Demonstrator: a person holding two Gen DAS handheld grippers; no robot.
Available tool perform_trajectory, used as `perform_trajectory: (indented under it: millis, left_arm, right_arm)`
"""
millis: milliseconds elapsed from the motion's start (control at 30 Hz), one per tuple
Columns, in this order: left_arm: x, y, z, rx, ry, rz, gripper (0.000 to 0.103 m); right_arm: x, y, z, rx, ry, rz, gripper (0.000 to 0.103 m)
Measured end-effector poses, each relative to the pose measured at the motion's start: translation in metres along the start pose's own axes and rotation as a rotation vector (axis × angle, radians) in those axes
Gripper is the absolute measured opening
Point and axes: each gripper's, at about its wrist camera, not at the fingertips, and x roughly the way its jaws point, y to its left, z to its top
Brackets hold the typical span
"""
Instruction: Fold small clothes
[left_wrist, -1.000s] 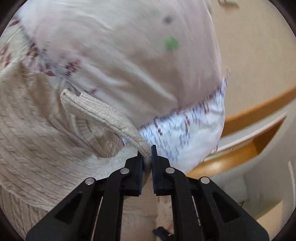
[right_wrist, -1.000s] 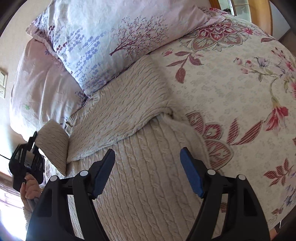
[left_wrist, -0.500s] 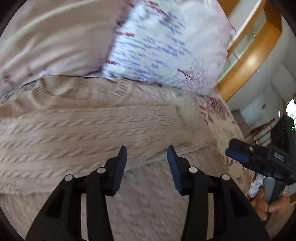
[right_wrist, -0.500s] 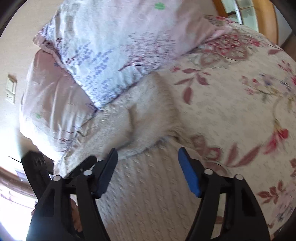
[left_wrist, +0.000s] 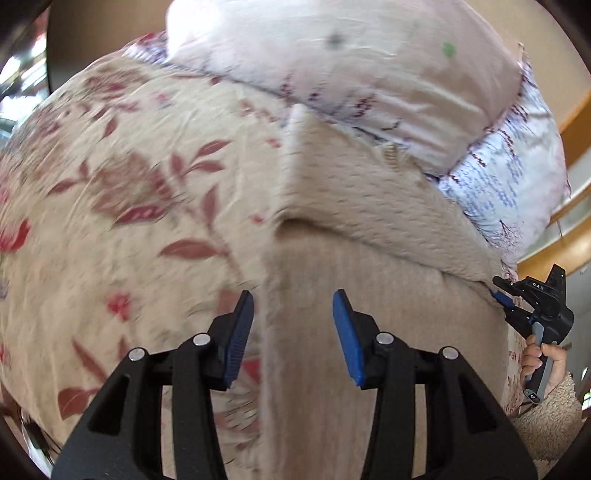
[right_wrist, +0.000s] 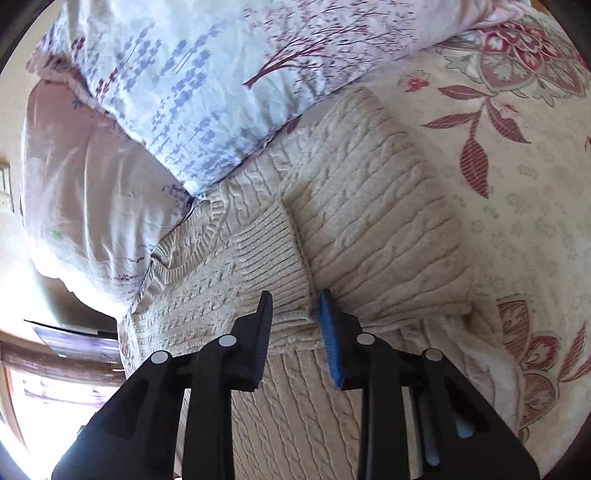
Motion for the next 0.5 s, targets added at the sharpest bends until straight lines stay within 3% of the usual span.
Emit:
perform_trajectory:
  millis: [33, 67, 133, 267, 333, 500]
  left_arm:
    - [0.000, 0.005, -0.002, -0.013, 0.008, -0.001, 0.044]
    - [-0.001, 0.009, -0.004, -0.024, 0.015, -0.006, 0.044]
    - [-0.001, 0.012, -0.007, -0.029, 0.022, -0.013, 0.044]
    - [-0.002, 0.012, -0.012, -0.025, 0.035, -0.030, 0.044]
    - [-0.002, 0.012, -0.015, -0.018, 0.042, -0.038, 0.044]
    - [-0.003, 0.011, -0.021, -0.010, 0.060, -0.062, 0.044]
  right_arm:
    - [0.003, 0.003, 0.000, -0.006, 0.001, -0.005, 0.023]
    - [0.005, 0.006, 0.001, -0.017, -0.002, -0.012, 0.010]
    - [0.006, 0.017, 0.003, -0.056, -0.029, -0.021, 0.009]
    - [-0.023, 0.063, 0.009, -0.230, -0.214, -0.022, 0.009]
    - [-0.027, 0.076, 0.010, -0.286, -0.251, -0.073, 0.009]
    - [0.010, 0.052, 0.009, -0.229, -0.141, -0.225, 0.009]
